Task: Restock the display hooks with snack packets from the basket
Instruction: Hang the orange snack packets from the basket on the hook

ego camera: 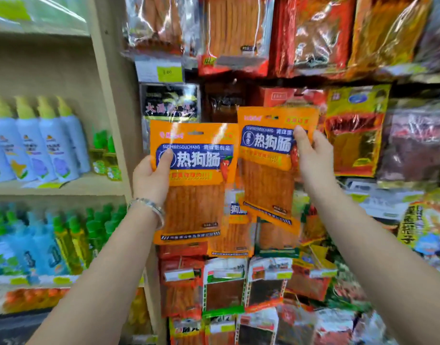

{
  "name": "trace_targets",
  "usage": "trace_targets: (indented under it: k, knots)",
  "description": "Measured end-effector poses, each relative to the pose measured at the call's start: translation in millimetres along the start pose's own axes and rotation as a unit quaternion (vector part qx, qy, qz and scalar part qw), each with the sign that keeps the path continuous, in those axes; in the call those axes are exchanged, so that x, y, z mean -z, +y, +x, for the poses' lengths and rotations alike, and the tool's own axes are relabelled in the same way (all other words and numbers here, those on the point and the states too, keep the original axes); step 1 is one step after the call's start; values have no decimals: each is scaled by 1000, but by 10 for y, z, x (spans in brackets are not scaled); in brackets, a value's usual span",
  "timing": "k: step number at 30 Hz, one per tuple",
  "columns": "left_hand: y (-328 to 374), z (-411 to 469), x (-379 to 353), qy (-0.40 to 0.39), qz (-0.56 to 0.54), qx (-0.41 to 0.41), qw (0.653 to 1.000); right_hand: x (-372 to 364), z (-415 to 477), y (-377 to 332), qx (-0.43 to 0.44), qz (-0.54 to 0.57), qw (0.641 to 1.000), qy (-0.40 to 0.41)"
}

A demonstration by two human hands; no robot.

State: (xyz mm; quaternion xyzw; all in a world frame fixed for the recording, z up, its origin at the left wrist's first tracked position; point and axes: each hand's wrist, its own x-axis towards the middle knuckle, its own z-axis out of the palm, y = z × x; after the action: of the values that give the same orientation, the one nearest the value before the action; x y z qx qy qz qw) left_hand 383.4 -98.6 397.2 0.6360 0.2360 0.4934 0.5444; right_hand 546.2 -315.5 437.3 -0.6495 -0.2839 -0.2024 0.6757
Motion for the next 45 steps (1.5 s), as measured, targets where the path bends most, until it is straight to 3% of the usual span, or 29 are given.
trace_targets:
  k: [14, 22, 25, 29, 32, 36, 40, 43, 45]
  knots:
    - [-1, 876, -247, 31, -35, -57, 997, -958, 1095, 60, -107, 150, 978, -101]
    - [-120, 1144, -336, -21, -47, -42, 998, -1139, 1237, 269, -113, 164, 979, -50]
    - [-148, 1196, -375, -34, -48, -31, 998, -1159, 1279, 361, -71, 113, 991, -31]
    - [-158, 1237, -469, -33, -47, -25, 998, -1163, 1310, 447, 61, -110, 992, -10]
    - [-142, 1246, -526, -41, -49, -27, 998, -1161, 1347, 467, 63, -166, 984, -8]
    - [-90, 1210, -603, -42, -49, -42, 997, -1090, 1241, 470, 24, -3, 999, -21]
    - [-47, 1156, -712, -50, -36, -58, 996, -1013, 1098, 449, -45, 166, 982, -75]
    - [-11, 1110, -818, -63, -9, -87, 994, -1020, 958, 428, -50, 156, 973, -162]
    - [34, 1059, -906, -100, 11, -107, 989, -1029, 931, 440, -23, 175, 972, -152]
